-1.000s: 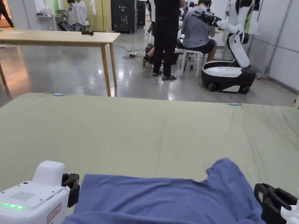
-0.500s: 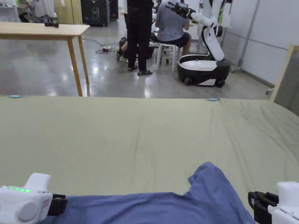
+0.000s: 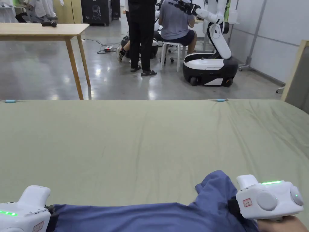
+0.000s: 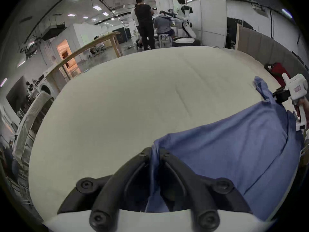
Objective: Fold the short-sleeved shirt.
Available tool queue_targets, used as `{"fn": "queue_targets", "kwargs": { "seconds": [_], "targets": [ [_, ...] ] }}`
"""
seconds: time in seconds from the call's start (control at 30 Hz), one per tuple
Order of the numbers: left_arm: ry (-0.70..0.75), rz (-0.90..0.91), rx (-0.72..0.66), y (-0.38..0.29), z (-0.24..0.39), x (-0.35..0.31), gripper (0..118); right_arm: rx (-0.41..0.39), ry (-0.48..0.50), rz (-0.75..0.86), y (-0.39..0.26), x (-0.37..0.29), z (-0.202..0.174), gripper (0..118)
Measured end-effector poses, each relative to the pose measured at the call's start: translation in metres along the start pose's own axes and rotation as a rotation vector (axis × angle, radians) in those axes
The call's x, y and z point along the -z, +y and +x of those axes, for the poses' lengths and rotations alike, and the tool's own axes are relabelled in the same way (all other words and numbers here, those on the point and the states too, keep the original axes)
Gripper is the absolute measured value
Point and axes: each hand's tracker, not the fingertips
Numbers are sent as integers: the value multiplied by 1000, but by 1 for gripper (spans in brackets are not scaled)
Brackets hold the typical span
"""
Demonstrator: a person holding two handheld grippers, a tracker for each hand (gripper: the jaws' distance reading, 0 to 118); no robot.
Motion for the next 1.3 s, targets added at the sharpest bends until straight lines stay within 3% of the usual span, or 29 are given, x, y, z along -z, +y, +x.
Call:
{"fn": "queue_targets", "kwargs": {
  "seconds": [0.03,0.13,0.2,0.33,0.57,0.7,0.83,0.97,1.0,1.03,1.07,1.1,1.17,1.3],
  "targets": [
    [2,1,0,1,0,-2,8,20,3,18,0,-4,-1,3],
    [14,24,-6,4,-4,-12,8,1,40,24,-5,-21,0,2],
    [19,61,-20,6,-5,-29,8,-74,-73,112,-7,-46,-2,2],
    [1,160,-37,5,-6,-83,8,-25,-5,232,-22,-114,4,2],
    [-71,238,-104,-61,-15,-182,8,-98,12,377,-113,-231,-5,2],
    [-74,134,-145,-129,-17,-196,8,-115,-30,325,-182,-230,-9,2],
    [-149,21,-205,-186,-13,-180,8,-37,-19,215,-230,-192,-8,2],
    [-105,35,-222,-198,-6,-179,8,-1,-29,209,-246,-182,-8,2],
    [-85,86,-218,-194,-5,-187,16,20,-25,248,-245,-190,-8,8],
    [-65,108,-209,-189,-3,-194,41,28,-19,275,-242,-198,-8,23],
    [-21,149,-182,-181,-1,-205,93,33,-22,308,-238,-212,-11,52],
    [-21,203,-148,-174,2,-216,115,35,-17,350,-233,-225,-15,71],
    [-35,367,-137,-158,10,-243,118,49,11,499,-225,-251,-26,87],
    [37,574,-129,-125,24,-271,118,25,70,801,-213,-290,-67,94]
  ]
}}
